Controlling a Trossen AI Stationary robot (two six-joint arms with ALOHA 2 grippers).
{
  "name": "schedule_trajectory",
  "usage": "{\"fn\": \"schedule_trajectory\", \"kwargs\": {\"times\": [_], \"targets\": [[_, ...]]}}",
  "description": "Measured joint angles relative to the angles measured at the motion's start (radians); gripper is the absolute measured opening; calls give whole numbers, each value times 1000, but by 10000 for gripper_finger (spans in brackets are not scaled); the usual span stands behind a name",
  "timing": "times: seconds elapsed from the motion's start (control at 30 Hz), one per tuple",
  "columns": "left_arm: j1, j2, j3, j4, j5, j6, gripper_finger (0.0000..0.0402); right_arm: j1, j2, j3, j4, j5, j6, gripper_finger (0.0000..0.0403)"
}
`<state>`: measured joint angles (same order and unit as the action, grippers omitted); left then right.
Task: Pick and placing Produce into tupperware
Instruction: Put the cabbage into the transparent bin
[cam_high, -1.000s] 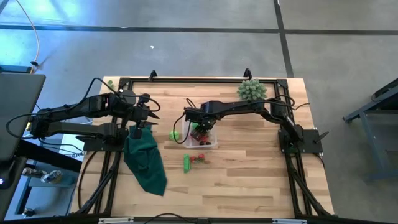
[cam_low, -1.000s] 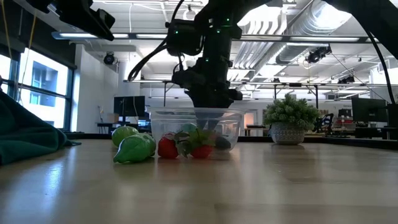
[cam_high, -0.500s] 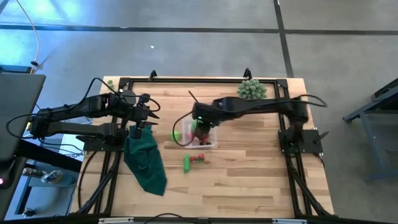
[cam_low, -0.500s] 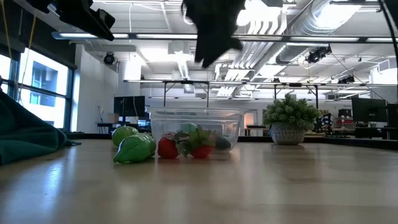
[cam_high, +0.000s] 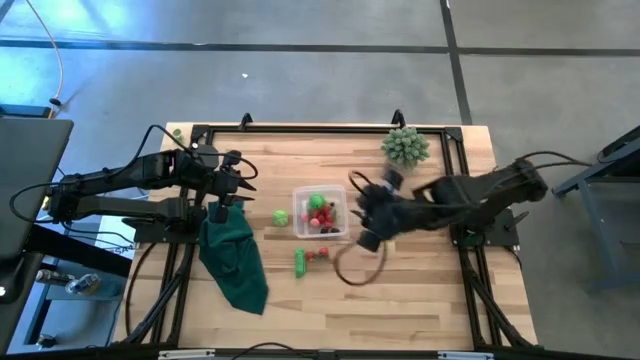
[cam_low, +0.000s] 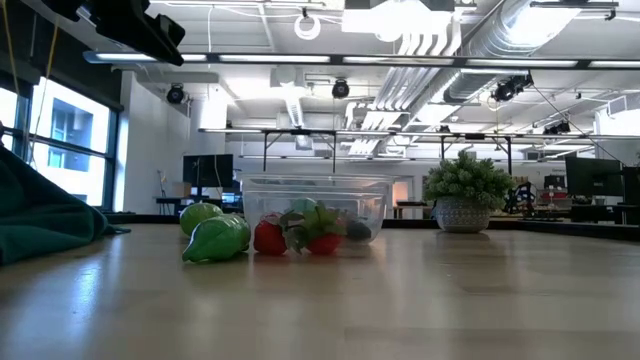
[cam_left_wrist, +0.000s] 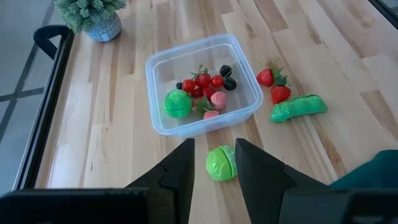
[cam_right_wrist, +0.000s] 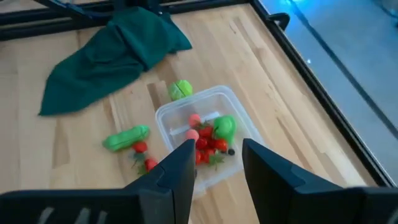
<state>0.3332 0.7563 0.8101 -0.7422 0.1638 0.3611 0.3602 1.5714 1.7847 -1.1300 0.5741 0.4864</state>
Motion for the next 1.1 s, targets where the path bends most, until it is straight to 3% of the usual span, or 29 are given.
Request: {"fn": "schedule_trajectory", "kwargs": {"times": [0.3,0.43,0.53,0.63,0.83,1.1], "targets": [[0,0,0,0,0,0,106,191,-34,0,-225,163,169,124],[0,0,0,0,0,0,106,243,-34,0,-165,167,142,124],[0,0,0,0,0,0,106,261,-23,0,-2,150,8,124],[0,0,0,0,0,0,106,245,-4,0,191,48,-186,124],[0,0,0,0,0,0,106,116,35,0,457,-316,-506,124],[0,0,0,0,0,0,106,-156,-20,-2,372,-643,-605,124]]}}
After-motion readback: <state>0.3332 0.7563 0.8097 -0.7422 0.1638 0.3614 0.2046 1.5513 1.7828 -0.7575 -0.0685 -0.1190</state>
